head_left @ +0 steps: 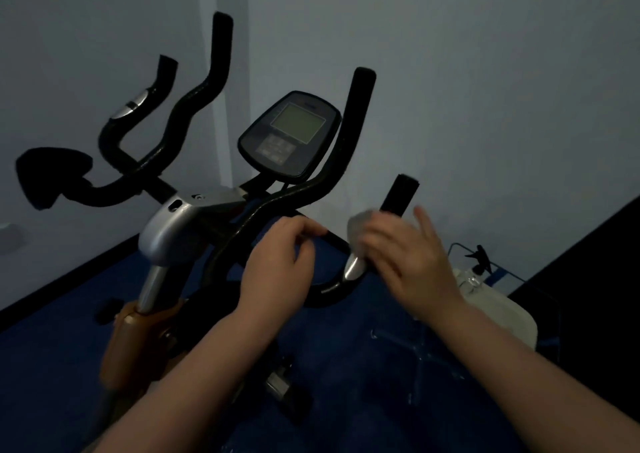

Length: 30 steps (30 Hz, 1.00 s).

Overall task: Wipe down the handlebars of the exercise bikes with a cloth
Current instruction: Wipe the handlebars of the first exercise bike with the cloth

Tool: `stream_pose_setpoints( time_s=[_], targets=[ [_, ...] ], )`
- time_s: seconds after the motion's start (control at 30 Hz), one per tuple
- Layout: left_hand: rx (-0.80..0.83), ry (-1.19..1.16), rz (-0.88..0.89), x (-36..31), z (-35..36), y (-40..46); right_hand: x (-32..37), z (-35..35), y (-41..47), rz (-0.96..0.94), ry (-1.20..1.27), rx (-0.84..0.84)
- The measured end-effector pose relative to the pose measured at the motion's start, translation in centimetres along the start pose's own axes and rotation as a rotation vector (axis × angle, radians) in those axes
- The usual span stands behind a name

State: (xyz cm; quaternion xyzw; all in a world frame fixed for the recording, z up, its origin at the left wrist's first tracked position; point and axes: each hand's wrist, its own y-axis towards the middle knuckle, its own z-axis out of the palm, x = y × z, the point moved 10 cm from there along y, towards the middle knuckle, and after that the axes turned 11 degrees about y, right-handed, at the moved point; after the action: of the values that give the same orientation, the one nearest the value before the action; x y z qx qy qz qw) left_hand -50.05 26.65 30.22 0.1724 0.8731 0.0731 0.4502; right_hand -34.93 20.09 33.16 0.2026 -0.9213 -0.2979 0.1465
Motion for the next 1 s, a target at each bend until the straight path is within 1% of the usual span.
stream_pose_setpoints(
  time_s=[0.03, 0.1, 0.13, 0.2, 0.27, 0.3, 0.37, 0.43, 0.47, 0.53, 0.57, 0.6, 0.63, 0.7, 0.73, 0.8, 0.83, 0.9, 0.97, 1.0],
  targets=[
    [0.007, 0.023, -0.029, 0.5, 0.4, 0.1, -1.3, -1.0, 1.0, 0.05, 0.0, -0.045],
    [0.002, 0.062, -0.065, 1.2, 0.5, 0.1, -1.3, -1.0, 1.4, 0.109, 0.061, -0.123],
    [0.005, 0.098, -0.072, 1.4, 0.5, 0.1, -0.3, -0.1, 0.9, 0.105, 0.115, -0.121],
    [0.038, 0.215, -0.067, 1.4, 0.8, 0.0, 2.4, 2.0, -0.9, -0.021, 0.193, -0.05],
    [0.088, 0.323, -0.041, 1.1, 1.3, -0.2, 2.6, 2.1, -1.0, -0.148, 0.155, 0.036],
    [0.104, 0.35, -0.041, 1.0, 1.4, -0.2, 1.4, 1.5, -0.2, -0.17, 0.108, 0.057],
    [0.116, 0.338, -0.072, 1.2, 1.3, -0.3, -1.3, -0.5, 2.0, -0.191, -0.009, 0.069],
    [0.114, 0.324, -0.1, 1.4, 1.1, -0.4, -2.3, -1.4, 3.2, -0.217, -0.083, 0.064],
    [0.117, 0.337, -0.106, 1.4, 1.2, -0.4, -2.1, -1.3, 3.0, -0.172, -0.057, 0.034],
    [0.123, 0.37, -0.109, 1.5, 1.4, -0.4, -1.4, -0.3, 1.6, -0.03, 0.085, -0.063],
    [0.122, 0.38, -0.11, 1.6, 1.4, -0.4, -0.9, 0.2, 0.7, -0.012, 0.144, -0.101],
    [0.124, 0.39, -0.109, 1.6, 1.5, -0.3, -0.3, 0.7, 0.0, -0.035, 0.163, -0.096],
    [0.129, 0.398, -0.108, 1.6, 1.6, -0.4, -0.1, 0.8, 0.0, -0.089, 0.14, -0.053],
    [0.139, 0.404, -0.111, 1.6, 1.6, -0.4, -0.6, 0.3, 1.4, -0.25, 0.024, 0.061],
    [0.141, 0.396, -0.113, 1.7, 1.6, -0.4, -0.9, -0.3, 2.4, -0.332, -0.044, 0.091],
    [0.134, 0.374, -0.122, 1.8, 1.5, -0.5, -1.5, -1.5, 4.4, -0.461, -0.169, 0.075],
    [0.128, 0.366, -0.127, 1.8, 1.5, -0.5, -1.7, -1.8, 5.0, -0.471, -0.206, 0.036],
    [0.117, 0.36, -0.133, 2.0, 1.4, -0.5, -2.1, -1.9, 5.2, -0.375, -0.181, -0.068],
    [0.116, 0.367, -0.13, 2.1, 1.4, -0.4, -2.5, -1.3, 4.3, -0.265, -0.092, -0.147],
    [0.118, 0.371, -0.128, 2.1, 1.4, -0.4, -2.5, -1.1, 3.8, -0.263, -0.063, -0.157]
  ],
)
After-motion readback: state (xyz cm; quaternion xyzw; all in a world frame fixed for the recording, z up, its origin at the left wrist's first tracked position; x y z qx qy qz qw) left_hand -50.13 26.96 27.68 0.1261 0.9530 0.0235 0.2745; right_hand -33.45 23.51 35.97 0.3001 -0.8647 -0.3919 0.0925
